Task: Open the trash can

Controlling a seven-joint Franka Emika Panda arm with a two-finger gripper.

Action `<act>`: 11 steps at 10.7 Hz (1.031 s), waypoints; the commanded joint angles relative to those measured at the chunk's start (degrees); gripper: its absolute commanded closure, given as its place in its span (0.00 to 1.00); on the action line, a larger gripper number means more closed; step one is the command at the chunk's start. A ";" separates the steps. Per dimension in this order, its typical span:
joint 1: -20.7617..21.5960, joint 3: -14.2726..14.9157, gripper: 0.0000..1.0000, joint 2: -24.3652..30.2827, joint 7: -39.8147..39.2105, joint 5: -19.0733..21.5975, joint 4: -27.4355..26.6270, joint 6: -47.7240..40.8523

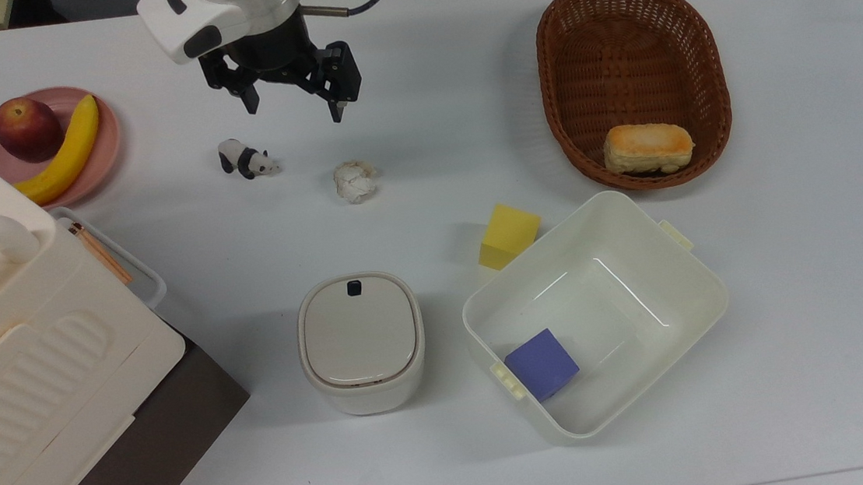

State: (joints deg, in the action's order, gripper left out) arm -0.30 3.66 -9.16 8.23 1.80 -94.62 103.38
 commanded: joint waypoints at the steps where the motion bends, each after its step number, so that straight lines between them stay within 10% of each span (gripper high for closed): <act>1: -0.05 -0.05 0.00 1.33 0.03 -0.83 0.40 -1.95; 11: -1.81 -0.05 0.00 4.23 -2.69 -1.71 0.32 -7.66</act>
State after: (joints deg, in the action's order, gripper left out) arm -2.20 3.67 -6.31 6.82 1.15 -94.05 97.54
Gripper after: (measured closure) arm 0.000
